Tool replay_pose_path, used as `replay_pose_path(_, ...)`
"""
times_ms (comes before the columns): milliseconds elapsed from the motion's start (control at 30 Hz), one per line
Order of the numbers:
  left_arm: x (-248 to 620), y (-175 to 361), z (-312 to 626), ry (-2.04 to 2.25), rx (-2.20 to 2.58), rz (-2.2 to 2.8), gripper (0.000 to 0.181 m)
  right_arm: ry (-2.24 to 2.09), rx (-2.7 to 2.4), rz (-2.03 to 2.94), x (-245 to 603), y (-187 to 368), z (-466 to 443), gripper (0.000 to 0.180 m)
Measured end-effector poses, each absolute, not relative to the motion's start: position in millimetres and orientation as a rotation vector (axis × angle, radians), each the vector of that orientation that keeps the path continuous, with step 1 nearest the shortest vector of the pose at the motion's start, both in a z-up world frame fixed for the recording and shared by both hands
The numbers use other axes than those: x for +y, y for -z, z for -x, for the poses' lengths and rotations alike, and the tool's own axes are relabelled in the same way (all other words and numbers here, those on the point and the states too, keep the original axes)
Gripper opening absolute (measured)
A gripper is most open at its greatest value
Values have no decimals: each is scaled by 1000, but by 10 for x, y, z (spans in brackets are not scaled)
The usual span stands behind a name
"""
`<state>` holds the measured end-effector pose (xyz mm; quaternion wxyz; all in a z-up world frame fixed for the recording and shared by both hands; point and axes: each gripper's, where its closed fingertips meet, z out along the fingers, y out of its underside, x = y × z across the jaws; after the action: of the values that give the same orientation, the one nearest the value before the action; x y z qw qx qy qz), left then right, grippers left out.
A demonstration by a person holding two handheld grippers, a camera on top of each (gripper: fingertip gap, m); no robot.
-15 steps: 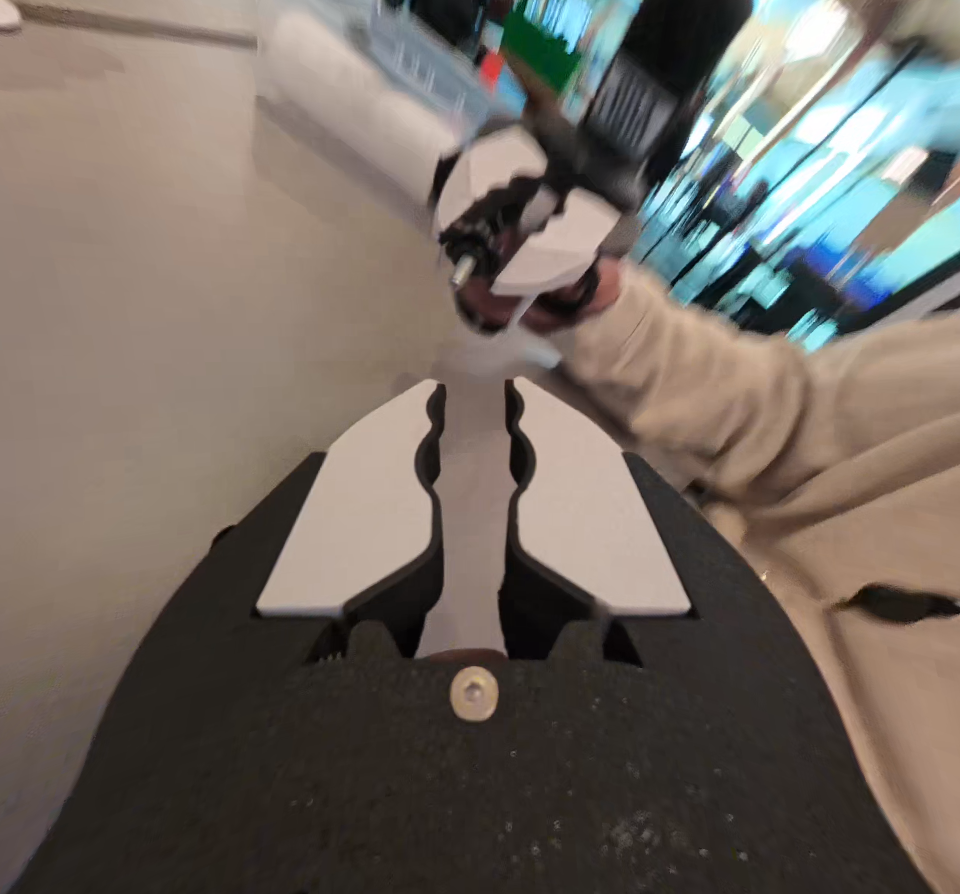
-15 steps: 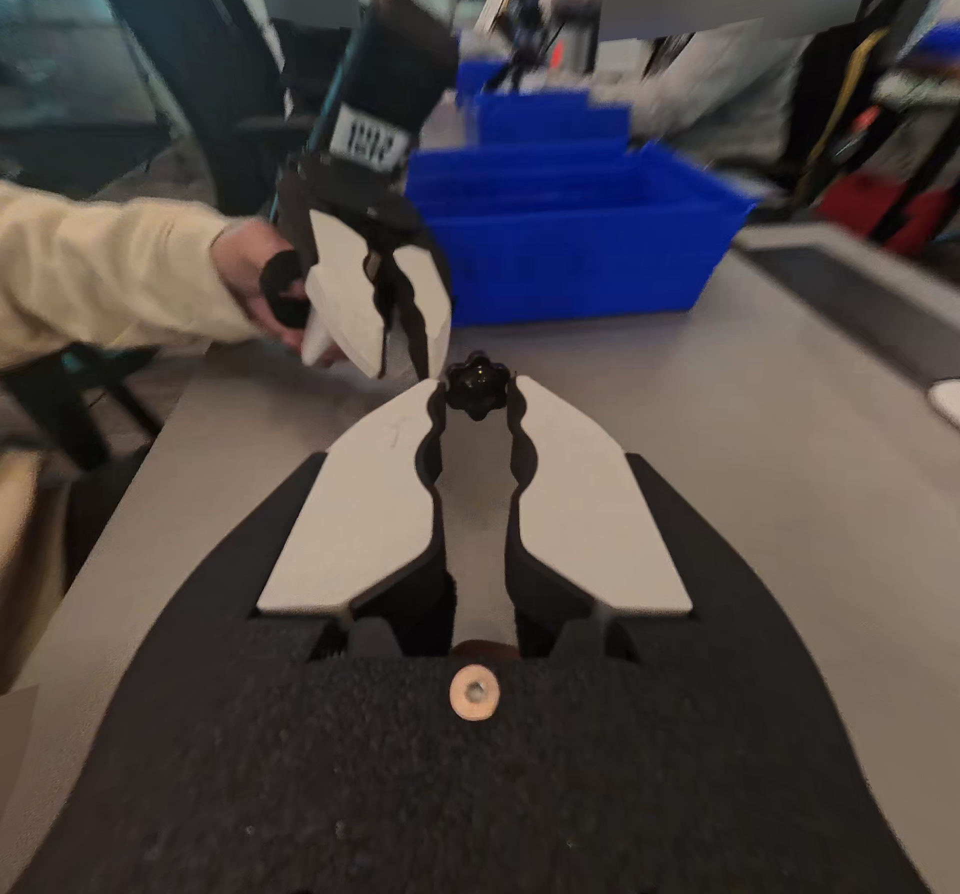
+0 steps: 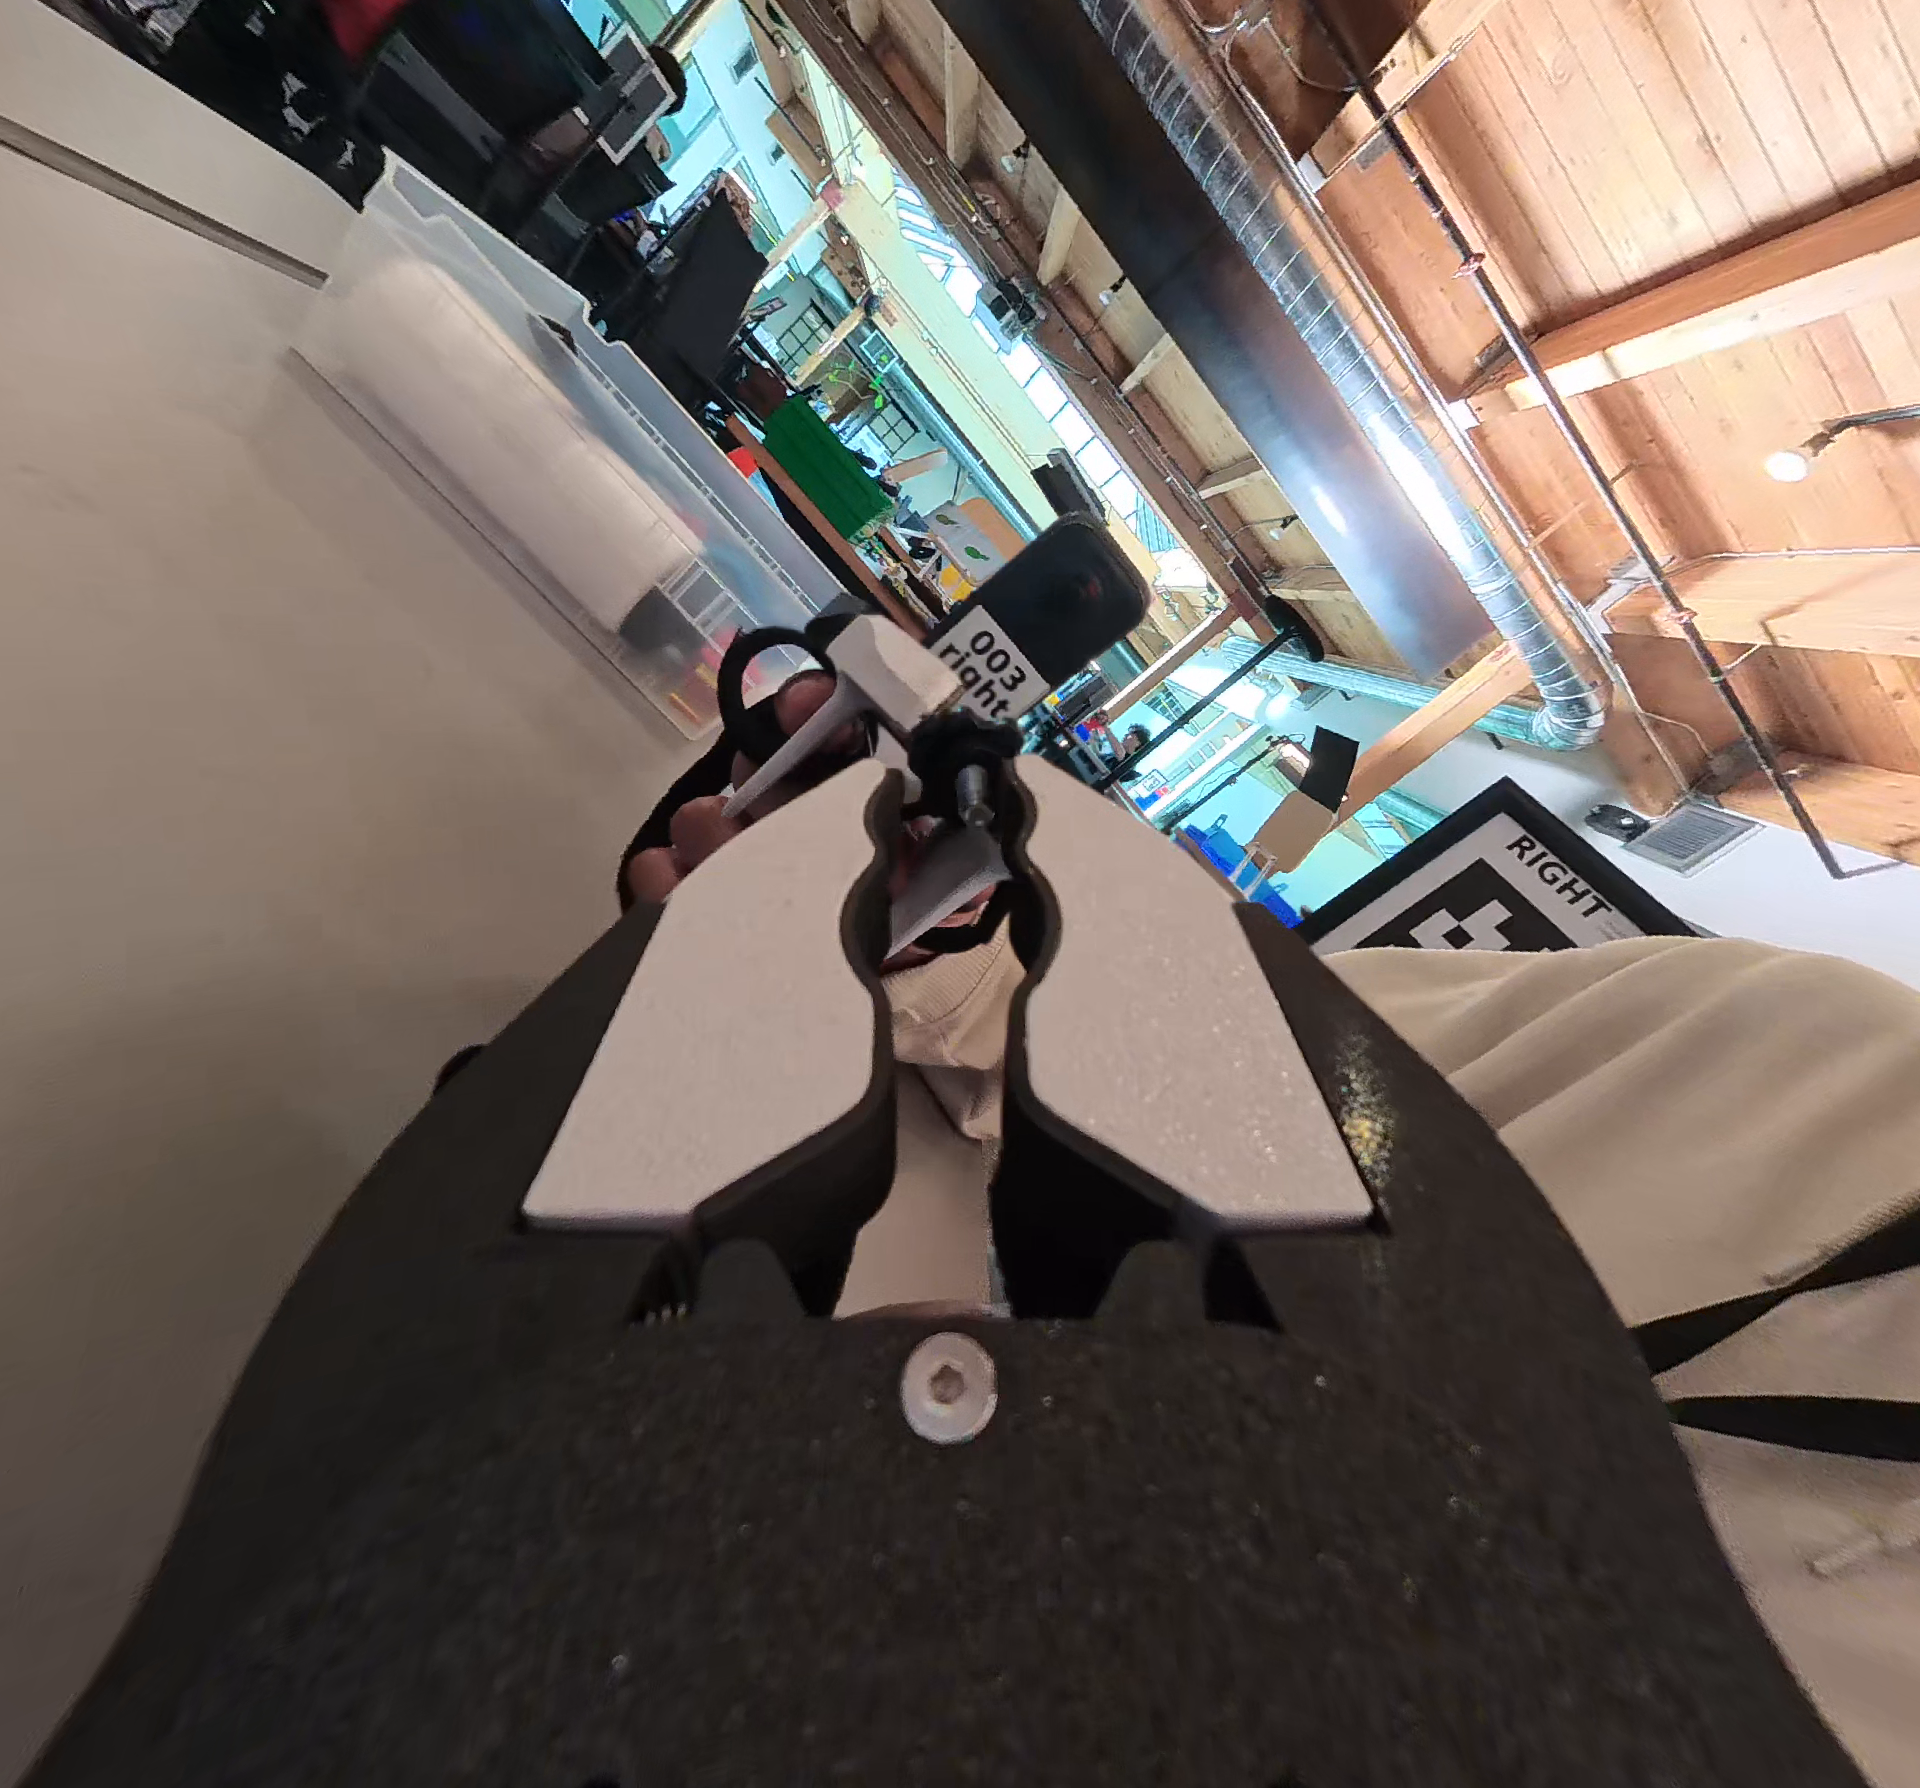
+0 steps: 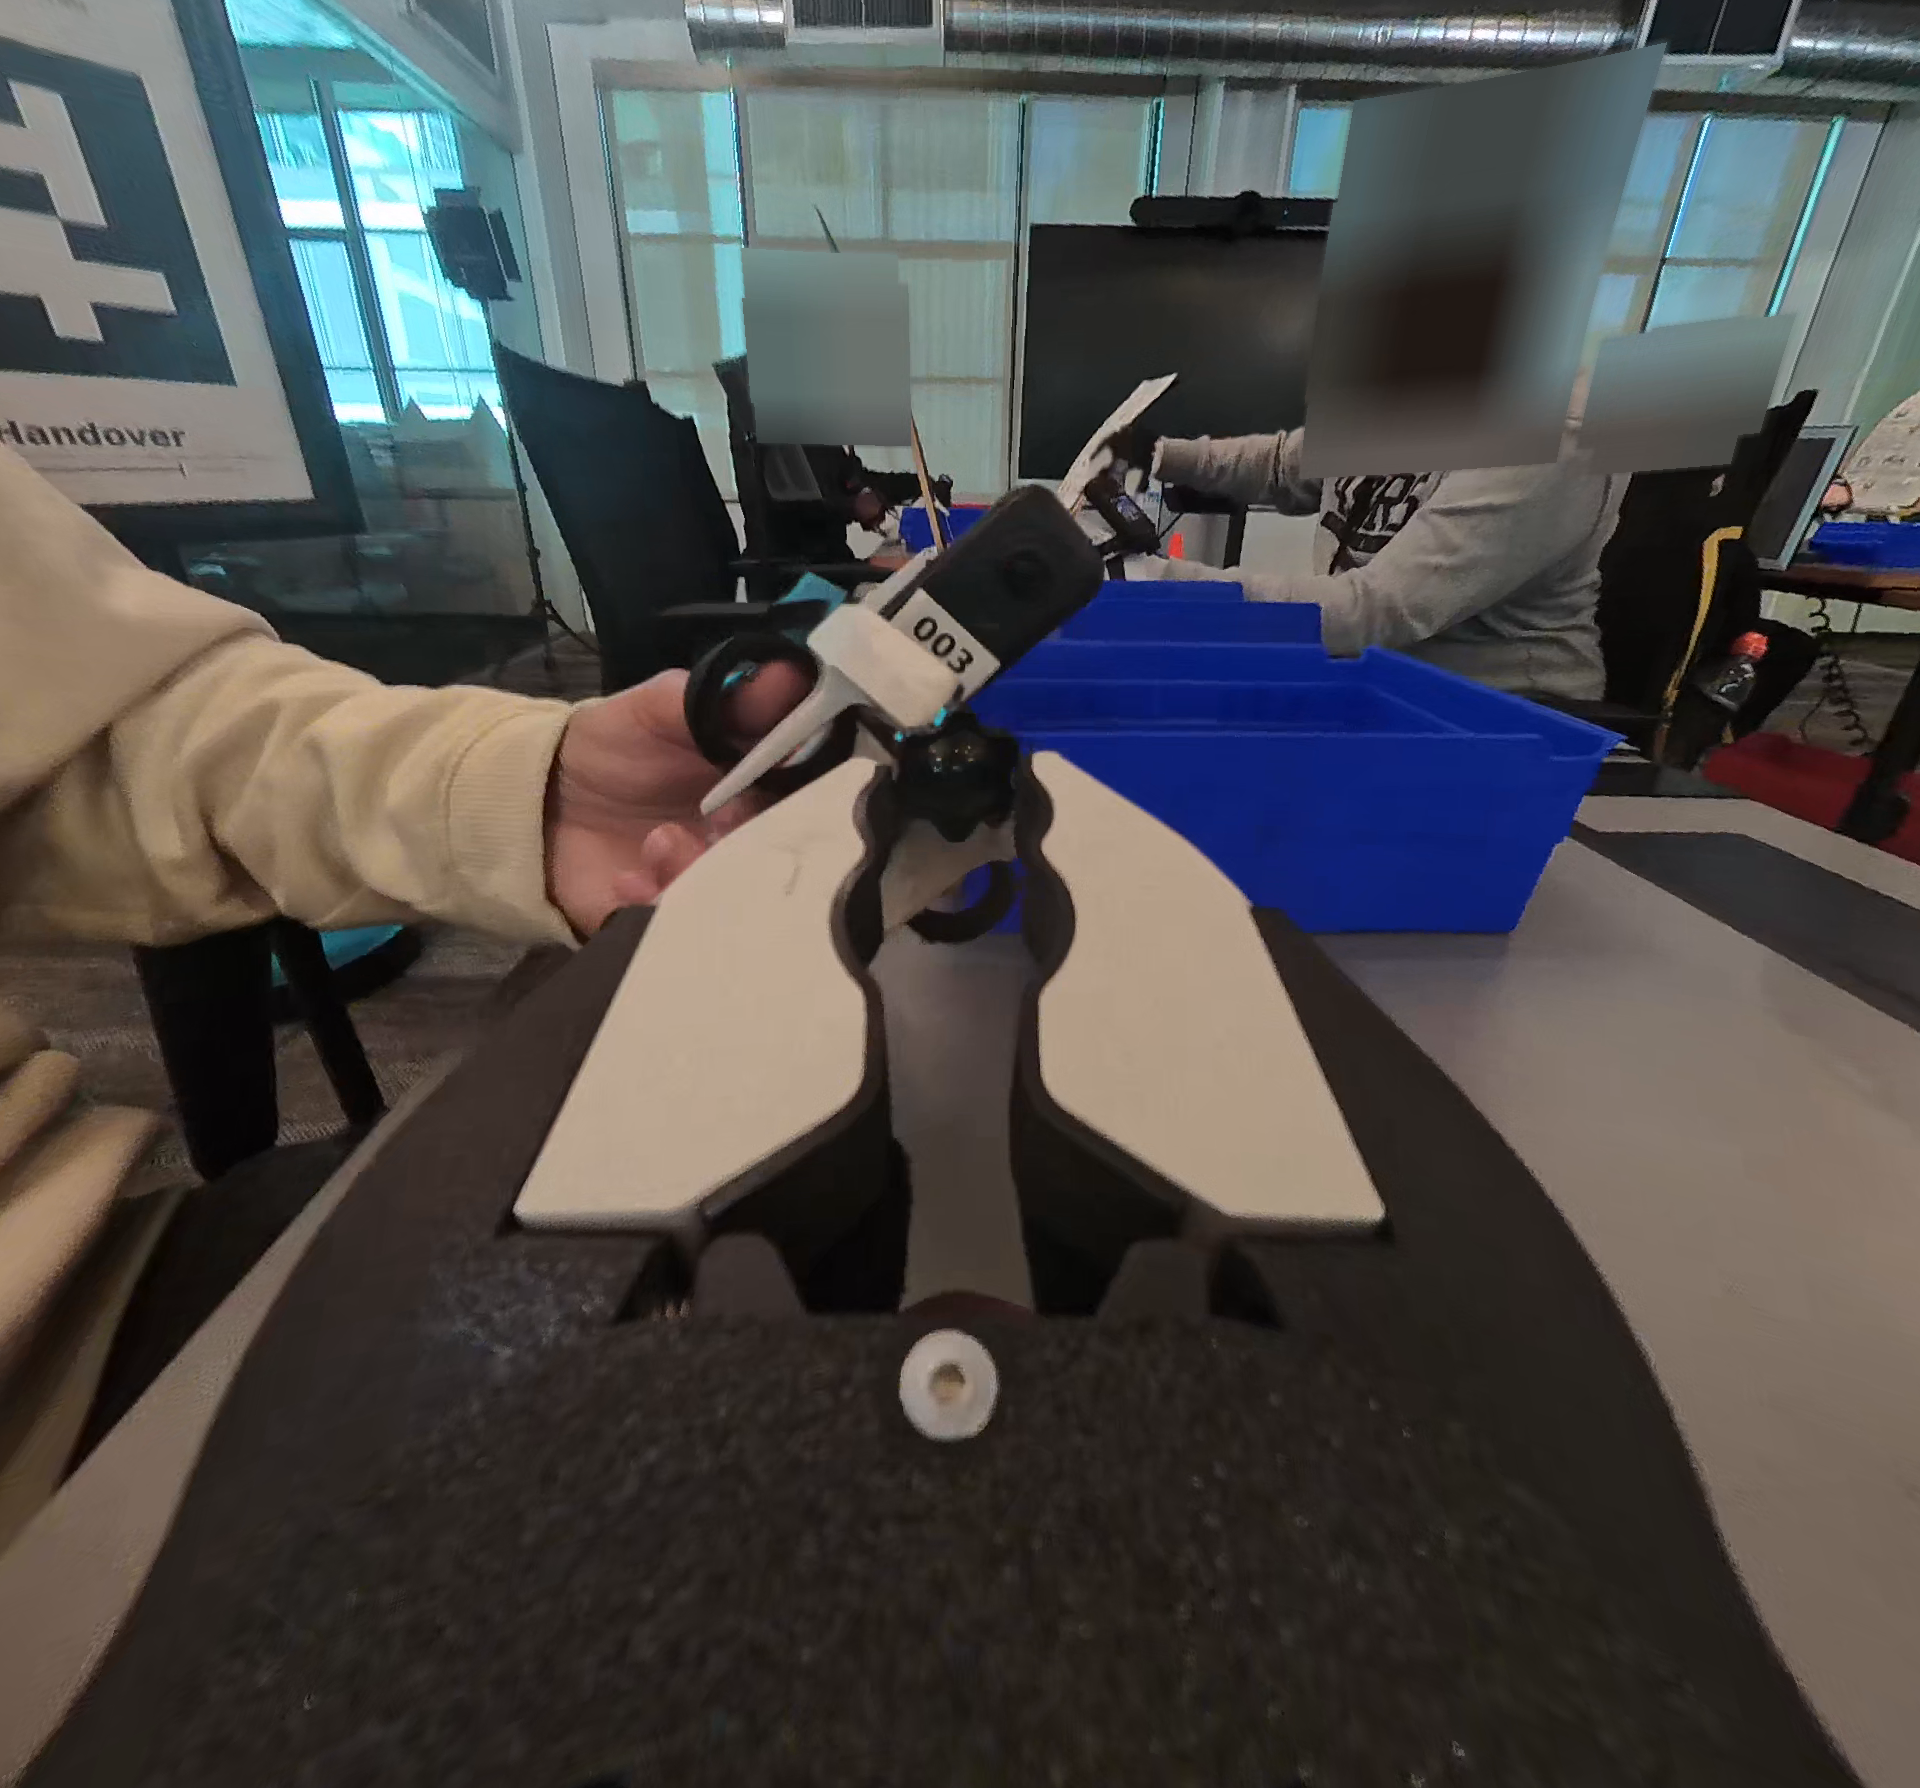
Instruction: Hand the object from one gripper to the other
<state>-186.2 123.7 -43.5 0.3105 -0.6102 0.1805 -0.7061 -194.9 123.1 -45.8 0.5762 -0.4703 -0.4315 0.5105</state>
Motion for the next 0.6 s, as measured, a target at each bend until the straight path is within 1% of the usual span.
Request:
replay_pose_path(100,1238,424,1873,1877,478,1603,8,-1184,-1027,1111,1225,486,1960,22)
replay_pose_path(233,1237,447,1868,1880,486,1613,7,-1151,-1026,1120,1257,497,1947,22)
replay_pose_path(333,1227,468,1843,1865,500,1628,9,-1153,-1026,1126,1271,502,1932,22)
replay_pose_path(433,1223,476,1835,1852,511,1635,5,-1150,-1029,1125,1272,505,1925,22)
replay_pose_path(600,1226,501,1840,1785,552,1663,5,-1179,-1031,1154,1277,533,1936,22)
